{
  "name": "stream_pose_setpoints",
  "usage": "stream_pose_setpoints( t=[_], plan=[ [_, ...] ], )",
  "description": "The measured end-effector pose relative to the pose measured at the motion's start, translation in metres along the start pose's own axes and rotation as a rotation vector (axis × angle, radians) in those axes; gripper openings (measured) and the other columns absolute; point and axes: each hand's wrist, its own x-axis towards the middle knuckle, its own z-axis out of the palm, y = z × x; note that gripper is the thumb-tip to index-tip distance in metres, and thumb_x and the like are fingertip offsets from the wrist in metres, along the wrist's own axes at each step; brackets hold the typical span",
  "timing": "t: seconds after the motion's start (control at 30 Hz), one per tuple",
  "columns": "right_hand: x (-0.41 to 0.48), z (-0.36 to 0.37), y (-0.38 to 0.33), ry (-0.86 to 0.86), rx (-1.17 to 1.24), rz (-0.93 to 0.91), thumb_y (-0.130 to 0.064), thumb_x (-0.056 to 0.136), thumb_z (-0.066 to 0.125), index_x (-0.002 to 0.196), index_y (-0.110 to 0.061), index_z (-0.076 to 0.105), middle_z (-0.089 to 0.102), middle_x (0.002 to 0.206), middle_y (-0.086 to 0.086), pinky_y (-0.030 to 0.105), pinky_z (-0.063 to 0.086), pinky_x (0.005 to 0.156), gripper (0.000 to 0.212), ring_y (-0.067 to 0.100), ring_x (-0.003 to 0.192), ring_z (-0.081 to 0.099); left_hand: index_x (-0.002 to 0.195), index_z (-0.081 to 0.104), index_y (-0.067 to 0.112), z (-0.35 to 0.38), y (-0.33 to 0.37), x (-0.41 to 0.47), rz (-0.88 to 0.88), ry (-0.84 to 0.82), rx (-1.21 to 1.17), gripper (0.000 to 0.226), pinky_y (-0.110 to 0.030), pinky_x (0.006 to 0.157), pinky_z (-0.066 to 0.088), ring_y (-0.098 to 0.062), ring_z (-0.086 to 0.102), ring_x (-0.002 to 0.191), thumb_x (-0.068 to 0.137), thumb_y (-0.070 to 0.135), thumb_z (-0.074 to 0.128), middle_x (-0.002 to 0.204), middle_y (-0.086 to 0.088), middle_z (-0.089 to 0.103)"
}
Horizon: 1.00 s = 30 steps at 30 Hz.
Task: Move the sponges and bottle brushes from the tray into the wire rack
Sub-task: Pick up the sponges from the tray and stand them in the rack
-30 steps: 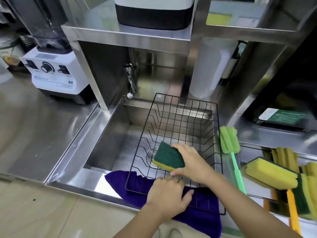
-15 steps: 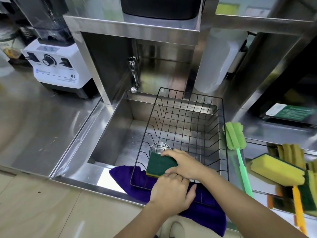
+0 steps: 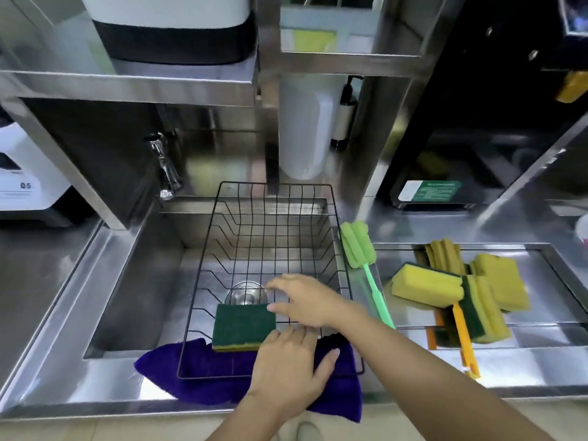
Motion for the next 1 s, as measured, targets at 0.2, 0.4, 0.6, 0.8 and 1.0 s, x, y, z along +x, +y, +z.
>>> stream_pose_setpoints(
  t=[0.2,0.4,0.6,0.8,1.0],
  plan=[
    [-0.042,-0.046,0.060,0.532,-0.073,0.206,-0.006,0.081,0.056,0.125,-0.011,0.050,0.051,0.128,0.011,0.038,0.035,0.097,0.045,0.030,0.122,0.043,0.101,0.054,0.020,0.017,0.003,0.004,0.058,-0.095,0.111,0.071,-0.033,0.075,0.040,-0.019,0.052,0.091,0.082,0.066,0.003,0.099,0.000,0.062],
    [-0.088,-0.055,0.126,0.506,-0.212,0.762,-0.007,0.078,0.055,0.146,-0.013,0.012,0.015,0.156,0.008,0.045,0.020,0.109,0.080,0.025,0.142,0.013,0.103,0.055,0.023,0.018,0.002,0.006,0.051,-0.109,0.135,0.071,-0.029,0.071,0.041,-0.014,0.051,0.093,0.082,0.065,0.001,0.099,0.005,0.061],
    [-0.111,-0.045,0.145,0.294,-0.284,0.794,-0.007,0.078,0.050,0.127,-0.012,0.041,0.047,0.136,0.010,0.049,0.025,0.104,0.050,0.027,0.129,0.038,0.103,0.056,0.024,0.016,0.003,0.006,0.035,-0.117,0.162,0.067,-0.028,0.072,0.041,-0.013,0.052,0.092,0.085,0.064,0.005,0.099,0.007,0.061],
    [-0.110,-0.049,0.132,0.440,-0.153,0.810,-0.033,0.066,0.073,0.105,-0.013,0.043,0.046,0.114,0.008,0.049,0.030,0.100,0.053,0.029,0.111,0.044,0.103,0.055,0.024,0.013,0.003,0.003,0.050,-0.107,0.145,0.070,-0.027,0.074,0.040,-0.012,0.051,0.092,0.084,0.063,0.001,0.099,0.006,0.060],
    [-0.093,-0.071,0.097,0.829,0.363,0.533,-0.021,0.059,0.082,0.085,-0.015,0.033,0.035,0.081,-0.001,0.010,0.037,0.045,0.055,0.013,0.064,0.037,0.105,0.056,0.021,0.003,-0.008,-0.002,0.036,-0.070,0.155,0.062,-0.028,0.085,0.032,-0.015,0.045,0.094,0.088,0.060,0.011,0.100,0.005,0.057]
  ],
)
